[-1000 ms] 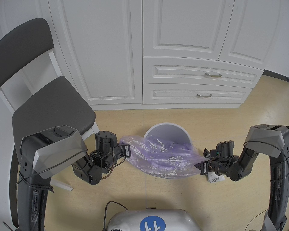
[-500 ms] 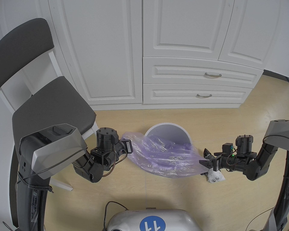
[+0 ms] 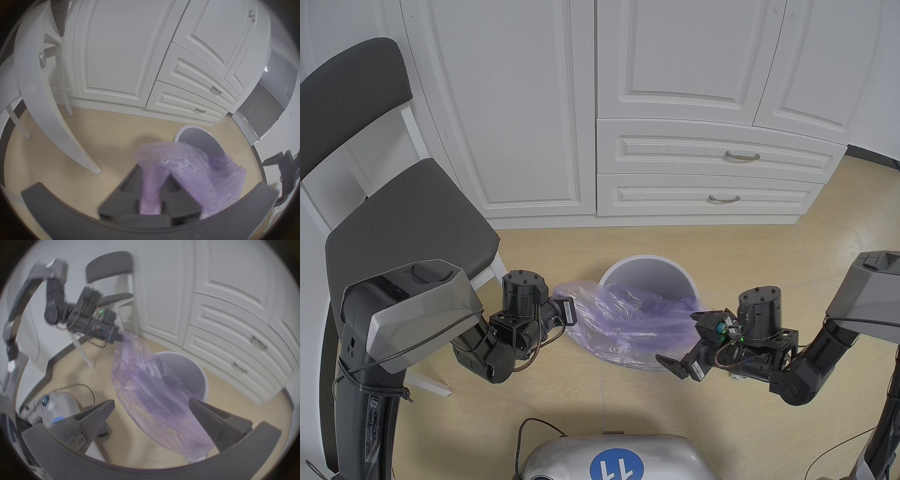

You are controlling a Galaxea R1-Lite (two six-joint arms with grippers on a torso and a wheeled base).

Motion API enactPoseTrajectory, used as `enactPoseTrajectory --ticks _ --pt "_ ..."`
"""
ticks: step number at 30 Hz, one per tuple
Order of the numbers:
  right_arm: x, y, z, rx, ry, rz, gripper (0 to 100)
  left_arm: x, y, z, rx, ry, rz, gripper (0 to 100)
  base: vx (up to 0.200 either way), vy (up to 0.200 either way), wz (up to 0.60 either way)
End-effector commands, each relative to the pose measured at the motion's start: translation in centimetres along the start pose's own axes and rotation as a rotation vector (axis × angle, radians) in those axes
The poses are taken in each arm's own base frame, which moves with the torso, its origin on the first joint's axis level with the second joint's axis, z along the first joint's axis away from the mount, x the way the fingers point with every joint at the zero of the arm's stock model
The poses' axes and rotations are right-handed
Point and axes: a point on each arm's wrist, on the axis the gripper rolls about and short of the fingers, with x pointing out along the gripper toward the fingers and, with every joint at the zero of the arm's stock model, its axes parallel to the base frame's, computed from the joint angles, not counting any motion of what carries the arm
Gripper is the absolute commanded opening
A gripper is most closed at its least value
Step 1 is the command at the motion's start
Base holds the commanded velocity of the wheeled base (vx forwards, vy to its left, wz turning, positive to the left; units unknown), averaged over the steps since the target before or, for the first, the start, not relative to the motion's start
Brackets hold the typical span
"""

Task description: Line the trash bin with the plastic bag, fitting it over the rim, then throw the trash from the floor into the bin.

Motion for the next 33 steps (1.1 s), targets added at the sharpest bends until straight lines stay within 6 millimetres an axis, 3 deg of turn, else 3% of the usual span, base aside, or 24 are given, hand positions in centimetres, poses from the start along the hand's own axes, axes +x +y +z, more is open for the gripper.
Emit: enactPoseTrajectory --ticks 1,9,18,22,29,30,31,33 --pt "2.9 2.1 1.1 -0.120 0.004 0.043 100 -0.5 0.0 -0.3 0.003 0.015 0.006 100 0.000 0.000 0.00" --pt "3.2 0.5 0.5 -0.096 0.004 0.006 100 -1.6 0.7 0.6 0.002 0.006 0.023 100 0.000 0.000 0.00" --pt "4.2 0.9 0.0 -0.101 0.009 0.031 100 -1.6 1.2 0.9 0.000 -0.002 0.036 100 0.000 0.000 0.00" --pt "6.4 1.0 -1.2 -0.098 0.031 0.032 100 -1.6 1.2 0.8 0.001 0.001 0.035 100 0.000 0.000 0.00" --pt "7.6 0.6 -1.8 -0.088 0.037 0.018 100 -1.6 1.1 0.8 0.001 0.000 0.033 100 0.000 0.000 0.00" --pt "8.6 0.5 -1.9 -0.079 0.031 0.006 100 -1.6 1.1 0.9 0.001 -0.003 0.033 100 0.000 0.000 0.00" --pt "8.9 0.4 -1.8 -0.078 0.022 0.003 0 -1.6 1.1 0.9 0.001 -0.004 0.032 100 0.000 0.000 0.00" --pt "9.2 0.2 -1.4 -0.063 0.001 -0.014 0 -1.6 1.1 0.9 0.000 -0.009 0.031 100 0.000 0.000 0.00"
